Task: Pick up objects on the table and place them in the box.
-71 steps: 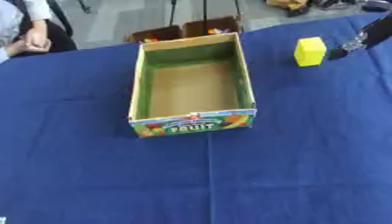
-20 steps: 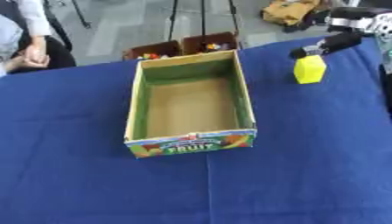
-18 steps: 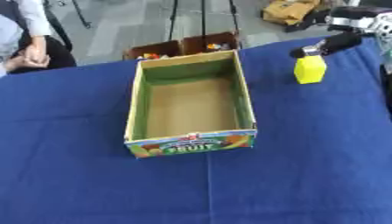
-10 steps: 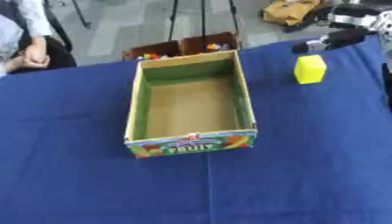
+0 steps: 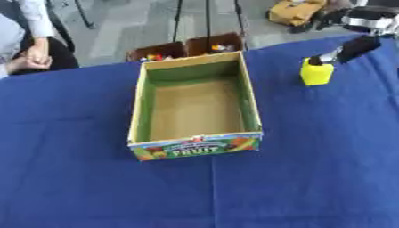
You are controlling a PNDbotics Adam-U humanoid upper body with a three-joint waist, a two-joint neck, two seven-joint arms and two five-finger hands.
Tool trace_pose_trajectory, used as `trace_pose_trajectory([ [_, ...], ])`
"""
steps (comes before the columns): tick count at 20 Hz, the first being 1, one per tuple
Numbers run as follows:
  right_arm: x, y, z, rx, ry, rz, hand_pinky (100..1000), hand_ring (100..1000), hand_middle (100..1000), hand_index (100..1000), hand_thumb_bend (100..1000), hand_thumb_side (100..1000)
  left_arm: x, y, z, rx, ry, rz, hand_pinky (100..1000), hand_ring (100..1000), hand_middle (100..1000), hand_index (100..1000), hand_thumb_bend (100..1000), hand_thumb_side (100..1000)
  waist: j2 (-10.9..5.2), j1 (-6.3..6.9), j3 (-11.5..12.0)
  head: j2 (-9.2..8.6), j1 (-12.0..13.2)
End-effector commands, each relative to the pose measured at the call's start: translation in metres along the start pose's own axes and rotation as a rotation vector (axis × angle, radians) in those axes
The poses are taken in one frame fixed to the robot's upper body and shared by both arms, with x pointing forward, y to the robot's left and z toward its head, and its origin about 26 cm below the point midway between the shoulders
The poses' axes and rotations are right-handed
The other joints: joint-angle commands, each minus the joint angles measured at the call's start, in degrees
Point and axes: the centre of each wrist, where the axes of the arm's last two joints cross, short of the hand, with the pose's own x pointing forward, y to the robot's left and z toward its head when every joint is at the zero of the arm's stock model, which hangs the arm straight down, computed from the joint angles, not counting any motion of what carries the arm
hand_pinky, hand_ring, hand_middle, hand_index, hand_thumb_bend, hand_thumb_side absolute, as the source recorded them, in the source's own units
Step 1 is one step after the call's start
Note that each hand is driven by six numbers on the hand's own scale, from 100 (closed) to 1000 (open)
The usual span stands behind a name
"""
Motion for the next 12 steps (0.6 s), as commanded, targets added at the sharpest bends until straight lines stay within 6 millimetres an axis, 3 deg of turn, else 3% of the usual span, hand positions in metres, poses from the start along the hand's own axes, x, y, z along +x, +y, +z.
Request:
trace_pose_trajectory([
  [1, -0.0095, -0.0154, 0.0123, 0.116, -0.044, 0.101, 906, 1000, 994, 1000, 300, 239, 0.004, 0.0014, -0.0056, -0.003, -0.023, -0.004, 814, 887, 853, 984, 100, 987, -0.34, 0.11, -0.02, -0.56, 0.35],
  [2, -0.0094, -0.0162, 0.0128, 0.109, -0.044, 0.1, 905, 1000, 992, 1000, 250, 220, 0.004, 0.0014, -0.0055, -0.002, -0.022, -0.004, 814, 887, 851, 984, 100, 988, -0.33, 0.14, -0.06, -0.52, 0.4],
  [4, -0.0095, -0.0171, 0.0135, 0.101, -0.047, 0.097, 908, 1000, 994, 1000, 237, 208, 0.004, 0.0013, -0.0054, -0.002, -0.021, -0.004, 814, 887, 851, 984, 100, 987, -0.31, 0.17, -0.12, -0.44, 0.47],
  [8, -0.0114, -0.0146, 0.0133, 0.121, -0.055, 0.09, 914, 1000, 1000, 1000, 291, 221, 0.004, 0.0012, -0.0055, -0.002, -0.02, -0.004, 813, 887, 849, 984, 100, 987, -0.34, 0.12, -0.18, -0.46, 0.56],
  [11, -0.0129, -0.0119, 0.0125, 0.154, -0.051, 0.09, 919, 1000, 1000, 1000, 375, 202, 0.004, 0.0011, -0.006, -0.002, -0.02, -0.004, 813, 886, 847, 984, 100, 985, -0.36, 0.07, -0.22, -0.52, 0.57],
  [12, -0.0134, -0.0104, 0.012, 0.173, -0.048, 0.091, 920, 1000, 1000, 1000, 470, 150, 0.004, 0.0011, -0.0061, -0.002, -0.02, -0.004, 813, 886, 847, 984, 100, 981, -0.35, 0.05, -0.22, -0.53, 0.6],
])
